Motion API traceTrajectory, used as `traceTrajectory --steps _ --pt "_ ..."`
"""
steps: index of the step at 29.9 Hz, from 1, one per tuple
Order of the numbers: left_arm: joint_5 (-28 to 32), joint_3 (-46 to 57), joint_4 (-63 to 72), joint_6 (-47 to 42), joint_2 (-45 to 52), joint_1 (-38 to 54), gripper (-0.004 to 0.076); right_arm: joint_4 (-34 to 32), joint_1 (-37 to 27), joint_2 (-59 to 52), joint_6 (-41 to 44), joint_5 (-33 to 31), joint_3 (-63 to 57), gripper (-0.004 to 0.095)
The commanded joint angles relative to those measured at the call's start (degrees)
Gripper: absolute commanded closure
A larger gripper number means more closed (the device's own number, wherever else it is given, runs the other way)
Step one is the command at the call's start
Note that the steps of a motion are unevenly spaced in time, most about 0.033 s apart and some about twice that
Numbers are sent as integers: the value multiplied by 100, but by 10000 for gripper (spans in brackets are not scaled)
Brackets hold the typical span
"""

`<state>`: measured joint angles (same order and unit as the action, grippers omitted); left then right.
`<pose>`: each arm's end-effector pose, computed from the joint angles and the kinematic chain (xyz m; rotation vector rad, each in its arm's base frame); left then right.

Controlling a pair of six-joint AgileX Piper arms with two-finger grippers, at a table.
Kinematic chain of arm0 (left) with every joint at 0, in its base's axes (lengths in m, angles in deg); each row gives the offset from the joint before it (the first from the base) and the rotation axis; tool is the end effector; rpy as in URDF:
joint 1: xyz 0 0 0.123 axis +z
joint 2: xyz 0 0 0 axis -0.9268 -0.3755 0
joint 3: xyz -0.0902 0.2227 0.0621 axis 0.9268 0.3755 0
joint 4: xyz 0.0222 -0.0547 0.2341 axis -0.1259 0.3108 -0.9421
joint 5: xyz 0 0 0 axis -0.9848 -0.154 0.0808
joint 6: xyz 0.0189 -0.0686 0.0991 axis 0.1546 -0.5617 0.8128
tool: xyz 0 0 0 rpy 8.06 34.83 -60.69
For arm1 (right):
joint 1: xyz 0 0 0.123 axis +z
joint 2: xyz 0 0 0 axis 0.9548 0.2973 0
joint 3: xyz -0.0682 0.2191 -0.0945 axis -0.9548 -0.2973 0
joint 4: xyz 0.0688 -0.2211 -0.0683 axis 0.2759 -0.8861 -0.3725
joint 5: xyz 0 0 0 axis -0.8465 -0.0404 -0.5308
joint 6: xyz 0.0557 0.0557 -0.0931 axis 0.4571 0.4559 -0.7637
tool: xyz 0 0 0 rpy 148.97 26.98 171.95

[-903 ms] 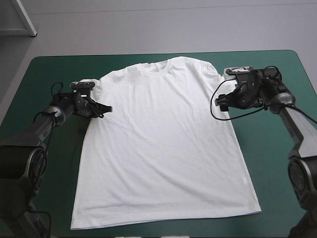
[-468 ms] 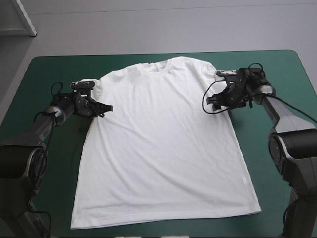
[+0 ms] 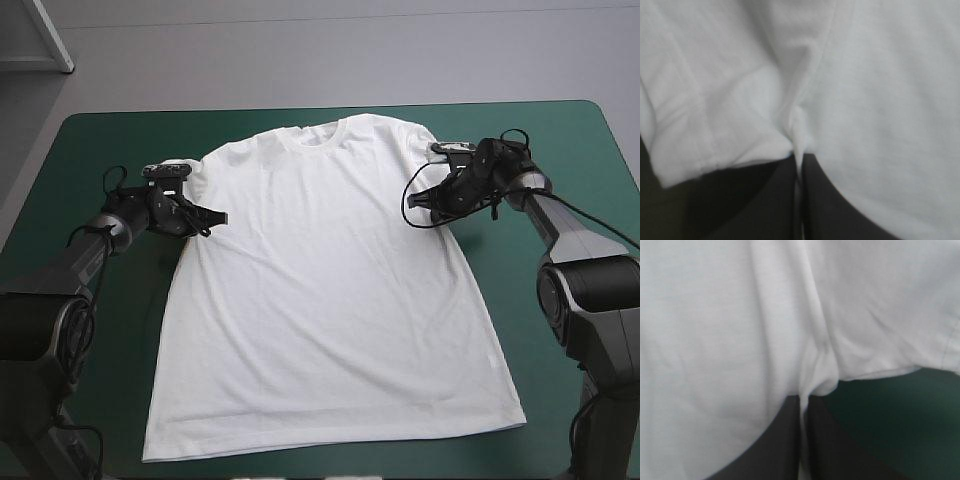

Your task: Fold the cloth

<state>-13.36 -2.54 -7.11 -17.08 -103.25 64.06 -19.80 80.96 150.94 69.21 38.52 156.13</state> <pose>0.3944 -0.0339 0.1358 0.0260 2.6168 -0.1234 0.4303 0.0874 0.1602 -0.2664 2.7220 0.3172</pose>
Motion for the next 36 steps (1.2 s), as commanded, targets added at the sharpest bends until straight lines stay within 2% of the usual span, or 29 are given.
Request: traceTrajectory --steps 1,6,13,23,30,36 --pt "-643 65 104 -33 323 -50 734 -23 -19 -531 -68 -1 284 922" --pt "-903 -445 104 -33 1148 -50 734 -415 -19 -1242 153 -217 802 922" --pt "-1782 -2086 -245 -20 2117 -50 734 -1210 -19 -2206 552 -621 1706 922" --pt "-2891 -4686 -433 174 2446 -50 734 -1509 -19 -3155 622 -853 2528 922" --pt "-2946 -5525 -418 406 2446 -50 734 -1345 -19 -3314 578 -764 2844 922" --pt "-2519 -5536 -429 532 2088 -50 734 -973 -19 -2937 519 282 2844 922"
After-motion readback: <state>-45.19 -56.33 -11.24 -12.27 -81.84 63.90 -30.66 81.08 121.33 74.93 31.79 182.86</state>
